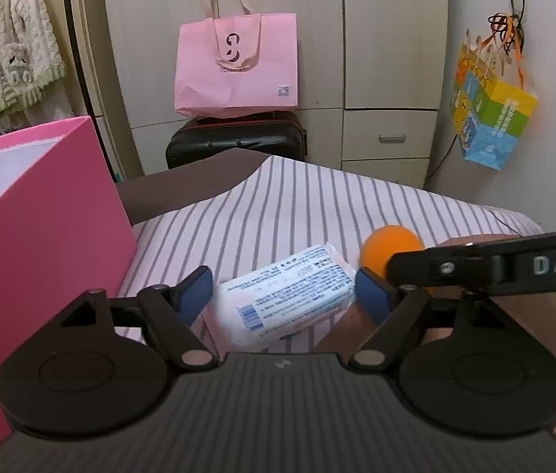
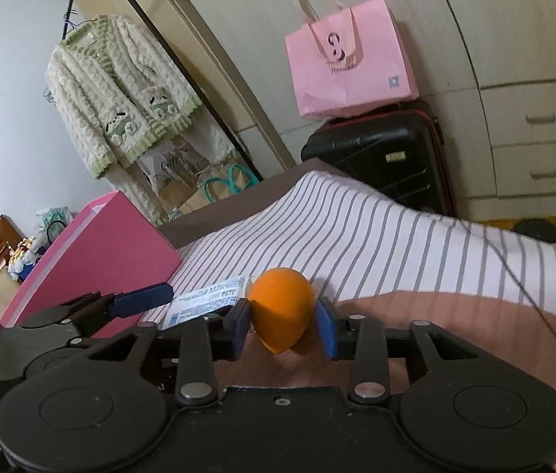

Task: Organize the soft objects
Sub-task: 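Grasp the orange sponge with the right gripper while the left grasps the small white wipes pack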

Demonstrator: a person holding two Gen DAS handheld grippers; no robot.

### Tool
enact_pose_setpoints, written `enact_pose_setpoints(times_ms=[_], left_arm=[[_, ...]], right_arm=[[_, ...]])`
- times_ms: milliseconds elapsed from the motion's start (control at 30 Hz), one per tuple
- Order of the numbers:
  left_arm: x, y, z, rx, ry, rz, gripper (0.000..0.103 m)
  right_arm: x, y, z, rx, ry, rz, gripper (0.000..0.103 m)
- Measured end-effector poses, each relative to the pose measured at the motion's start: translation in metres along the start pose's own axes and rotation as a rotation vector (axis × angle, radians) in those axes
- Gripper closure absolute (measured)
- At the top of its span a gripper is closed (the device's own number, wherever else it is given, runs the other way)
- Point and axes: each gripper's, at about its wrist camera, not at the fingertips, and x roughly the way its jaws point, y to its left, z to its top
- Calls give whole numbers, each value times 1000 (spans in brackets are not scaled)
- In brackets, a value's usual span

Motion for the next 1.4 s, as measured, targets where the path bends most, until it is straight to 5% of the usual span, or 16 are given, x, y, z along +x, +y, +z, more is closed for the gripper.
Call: enact_pose_setpoints(times_ms=[233,300,400,700,1067,1400], left_arm=[[0,-1,-1,-2,3,11,24],[0,-3,1,3,20,18,22],[2,-4,3,-13,26,17,19],[9,-10,4,2,20,56,17],[13,-20,3,7,15,100,12],[4,-16,4,8,10,57,45]], right_arm=[[9,-3,2,51,13,8,52],[9,-2,0,48,10,14,64],[2,-6,-3,90,-11,43,65],[-18,4,-7,-11,-68,-94,65],[-34,4,-21,-21,-92,-155,65],[-42,9,-27,-42,-98,-181,65]])
